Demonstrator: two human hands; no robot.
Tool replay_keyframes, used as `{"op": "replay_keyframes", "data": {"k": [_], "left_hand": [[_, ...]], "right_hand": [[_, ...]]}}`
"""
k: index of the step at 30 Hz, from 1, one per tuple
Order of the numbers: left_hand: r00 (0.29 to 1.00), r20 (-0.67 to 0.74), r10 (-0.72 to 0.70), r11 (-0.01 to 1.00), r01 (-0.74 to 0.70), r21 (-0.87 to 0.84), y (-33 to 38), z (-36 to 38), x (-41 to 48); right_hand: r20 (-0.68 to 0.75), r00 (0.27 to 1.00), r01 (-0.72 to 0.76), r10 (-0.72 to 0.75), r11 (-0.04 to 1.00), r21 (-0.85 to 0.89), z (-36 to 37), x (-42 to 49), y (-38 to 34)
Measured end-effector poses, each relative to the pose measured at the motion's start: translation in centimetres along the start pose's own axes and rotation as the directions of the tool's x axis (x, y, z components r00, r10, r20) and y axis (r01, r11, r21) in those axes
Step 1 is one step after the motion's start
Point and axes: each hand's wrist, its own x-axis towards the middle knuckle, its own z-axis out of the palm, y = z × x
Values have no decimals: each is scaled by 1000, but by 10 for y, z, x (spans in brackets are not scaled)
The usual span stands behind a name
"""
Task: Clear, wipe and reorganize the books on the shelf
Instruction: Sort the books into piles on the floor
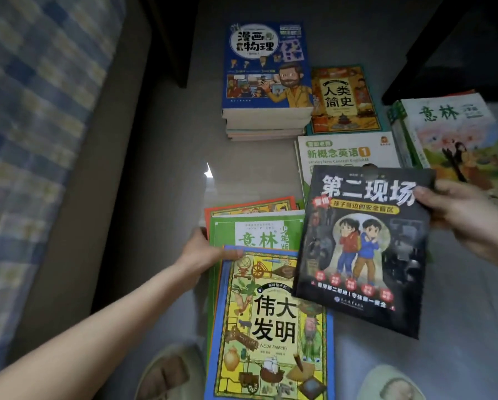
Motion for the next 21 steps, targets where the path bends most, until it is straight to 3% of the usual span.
{"op": "replay_keyframes", "data": {"k": [2,7,11,13,15,17,19,21], "left_hand": [[999,-45,31,998,-29,51,2,1,1],[995,6,105,982,-104,156,-3,-5,4],[997,39,73,952,-82,295,6,-7,14],[988,-44,151,869,-112,482,19,-11,31],[942,-75,326,729,-200,655,37,-16,50],[912,66,404,595,-317,739,53,-14,63],[903,188,386,534,-385,753,57,-4,72],[882,218,418,496,-423,759,54,8,75]], "right_hand": [[23,1000,19,-19,1000,0,1,8,-4],[9,1000,-3,3,999,-32,10,31,2],[40,999,-2,6,996,-88,17,35,0],[59,998,9,-3,996,-94,18,37,-2],[69,998,17,-11,997,-75,18,36,-5],[69,997,30,-27,999,-40,17,35,-10],[69,997,47,-45,998,-33,15,35,-13],[72,996,50,-48,999,-19,12,37,-15]]}}
